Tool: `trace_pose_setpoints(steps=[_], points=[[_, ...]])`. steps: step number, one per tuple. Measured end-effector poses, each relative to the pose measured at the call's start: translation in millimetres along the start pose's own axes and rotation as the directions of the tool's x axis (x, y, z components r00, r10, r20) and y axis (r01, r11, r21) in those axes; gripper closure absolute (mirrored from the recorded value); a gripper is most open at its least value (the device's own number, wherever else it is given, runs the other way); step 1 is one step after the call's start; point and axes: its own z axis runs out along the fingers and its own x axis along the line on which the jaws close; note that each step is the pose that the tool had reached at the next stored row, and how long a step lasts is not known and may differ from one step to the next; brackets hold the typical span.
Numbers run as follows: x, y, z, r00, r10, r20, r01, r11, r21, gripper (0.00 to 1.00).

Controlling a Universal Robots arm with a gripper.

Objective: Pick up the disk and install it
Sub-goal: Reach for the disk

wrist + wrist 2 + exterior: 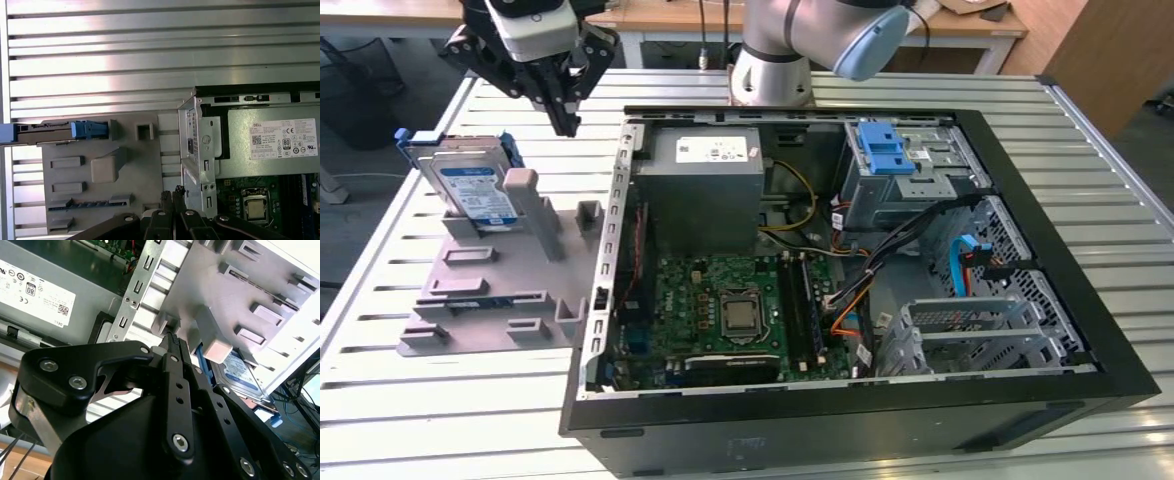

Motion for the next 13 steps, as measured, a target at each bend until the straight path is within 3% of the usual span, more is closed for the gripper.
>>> trace_pose_setpoints(steps=[9, 12, 13], points=[[3.8, 3.8, 0.2, 1.0000, 0.000, 0.0001, 0.000, 1.0000, 0.0045, 0.85], [8.2, 6.9, 0.5, 1.0000, 0.000, -0.0038, 0.000, 1.0000, 0.0048, 0.85], [9.3, 7.9, 0.6, 1.0000, 0.000, -0.0084, 0.000, 1.0000, 0.0052, 0.85]])
